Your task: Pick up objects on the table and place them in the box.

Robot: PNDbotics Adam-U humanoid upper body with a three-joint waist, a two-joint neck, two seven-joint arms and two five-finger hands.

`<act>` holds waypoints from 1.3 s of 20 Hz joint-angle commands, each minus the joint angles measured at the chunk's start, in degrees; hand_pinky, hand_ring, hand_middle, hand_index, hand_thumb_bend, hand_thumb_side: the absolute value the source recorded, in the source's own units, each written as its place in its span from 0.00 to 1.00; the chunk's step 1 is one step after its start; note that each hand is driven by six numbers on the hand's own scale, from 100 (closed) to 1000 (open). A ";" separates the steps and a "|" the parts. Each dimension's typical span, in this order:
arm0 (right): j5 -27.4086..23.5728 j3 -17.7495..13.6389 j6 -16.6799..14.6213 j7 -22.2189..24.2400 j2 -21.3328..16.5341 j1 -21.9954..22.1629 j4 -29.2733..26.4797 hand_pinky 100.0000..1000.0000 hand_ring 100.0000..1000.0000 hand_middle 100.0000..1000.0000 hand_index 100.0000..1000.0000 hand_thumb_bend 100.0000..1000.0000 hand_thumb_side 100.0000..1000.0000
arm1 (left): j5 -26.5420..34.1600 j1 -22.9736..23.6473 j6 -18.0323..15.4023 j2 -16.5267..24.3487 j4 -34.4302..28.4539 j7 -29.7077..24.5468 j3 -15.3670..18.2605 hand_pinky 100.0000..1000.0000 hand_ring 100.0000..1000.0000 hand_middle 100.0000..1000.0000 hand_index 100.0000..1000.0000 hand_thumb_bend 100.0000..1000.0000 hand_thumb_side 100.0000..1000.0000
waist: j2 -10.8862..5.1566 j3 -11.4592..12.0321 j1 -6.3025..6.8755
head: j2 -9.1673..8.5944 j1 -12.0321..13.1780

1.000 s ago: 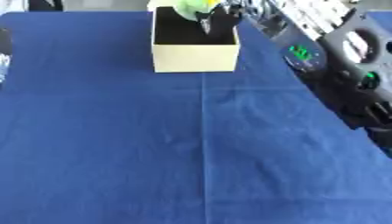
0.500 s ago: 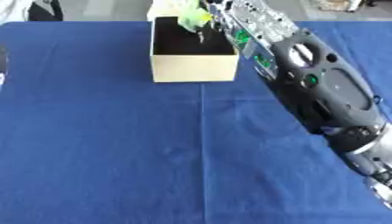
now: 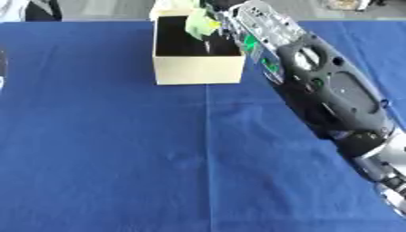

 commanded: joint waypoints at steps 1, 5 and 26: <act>4.31 -1.29 -1.06 1.93 -0.14 -1.85 0.26 0.95 1.00 0.95 0.92 0.08 0.64 | 0.08 -0.39 0.05 0.93 -0.79 -0.05 0.50 0.35 0.55 0.52 0.69 0.28 0.49 | -1.21 -0.01 0.26 | 0.20 0.00; 7.79 -1.48 -3.36 4.03 -0.25 -1.98 -0.72 0.95 1.00 0.95 0.94 0.21 0.73 | 0.10 -0.31 0.06 0.88 -0.79 -0.02 0.56 0.35 0.55 0.52 0.69 0.27 0.49 | -1.21 -0.36 0.30 | 0.47 0.17; -3.72 1.30 -1.64 6.46 -11.89 3.72 -34.63 0.95 0.96 0.86 0.85 0.00 0.17 | -0.42 -0.18 0.06 1.03 -0.79 0.33 0.70 0.35 0.55 0.52 0.69 0.27 0.50 | -2.46 -1.76 0.20 | 2.76 1.85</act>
